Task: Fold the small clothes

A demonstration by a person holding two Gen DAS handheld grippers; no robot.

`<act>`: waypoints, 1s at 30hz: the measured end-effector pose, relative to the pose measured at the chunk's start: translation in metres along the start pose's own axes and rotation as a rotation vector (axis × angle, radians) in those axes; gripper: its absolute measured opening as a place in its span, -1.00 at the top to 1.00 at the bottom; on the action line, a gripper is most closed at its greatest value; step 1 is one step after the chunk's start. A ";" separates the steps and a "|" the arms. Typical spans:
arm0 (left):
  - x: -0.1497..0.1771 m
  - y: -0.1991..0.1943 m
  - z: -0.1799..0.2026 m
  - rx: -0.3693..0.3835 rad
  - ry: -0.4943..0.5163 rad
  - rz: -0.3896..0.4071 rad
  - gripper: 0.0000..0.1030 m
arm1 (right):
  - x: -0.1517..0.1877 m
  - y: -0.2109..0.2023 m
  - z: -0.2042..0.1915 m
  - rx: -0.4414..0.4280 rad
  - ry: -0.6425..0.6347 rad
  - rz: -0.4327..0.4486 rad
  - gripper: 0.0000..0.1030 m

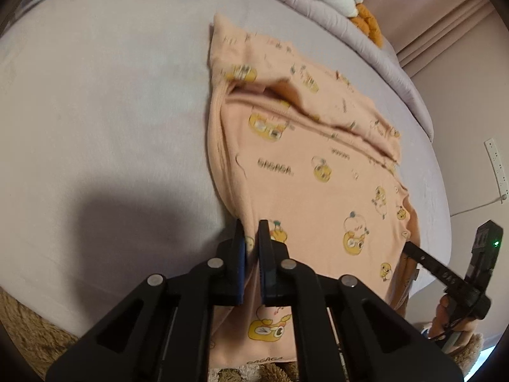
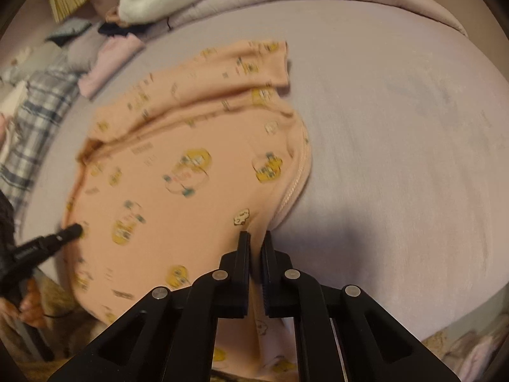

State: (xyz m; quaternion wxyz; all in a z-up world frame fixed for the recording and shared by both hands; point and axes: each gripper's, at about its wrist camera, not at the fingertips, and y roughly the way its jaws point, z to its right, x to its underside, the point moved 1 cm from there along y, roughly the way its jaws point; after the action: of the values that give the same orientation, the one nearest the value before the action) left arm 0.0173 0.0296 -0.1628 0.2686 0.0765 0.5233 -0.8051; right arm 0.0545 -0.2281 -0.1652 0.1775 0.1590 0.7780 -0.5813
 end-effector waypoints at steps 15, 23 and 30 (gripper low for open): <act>-0.034 -0.028 0.023 0.020 0.064 0.135 0.99 | -0.027 -0.024 -0.017 -0.099 -0.011 0.114 0.88; -0.016 -0.023 0.002 -0.045 0.022 0.079 0.81 | -0.021 -0.031 -0.010 -0.086 0.001 0.127 0.88; 0.007 -0.025 -0.015 -0.056 -0.002 0.082 0.15 | -0.012 -0.033 -0.011 -0.078 -0.027 0.151 0.88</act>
State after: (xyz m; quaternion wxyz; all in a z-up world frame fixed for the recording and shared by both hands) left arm -0.0044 0.0484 -0.1521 0.3039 0.0892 0.5418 -0.7785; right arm 0.0491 -0.2274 -0.1290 0.2376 0.2023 0.7833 -0.5376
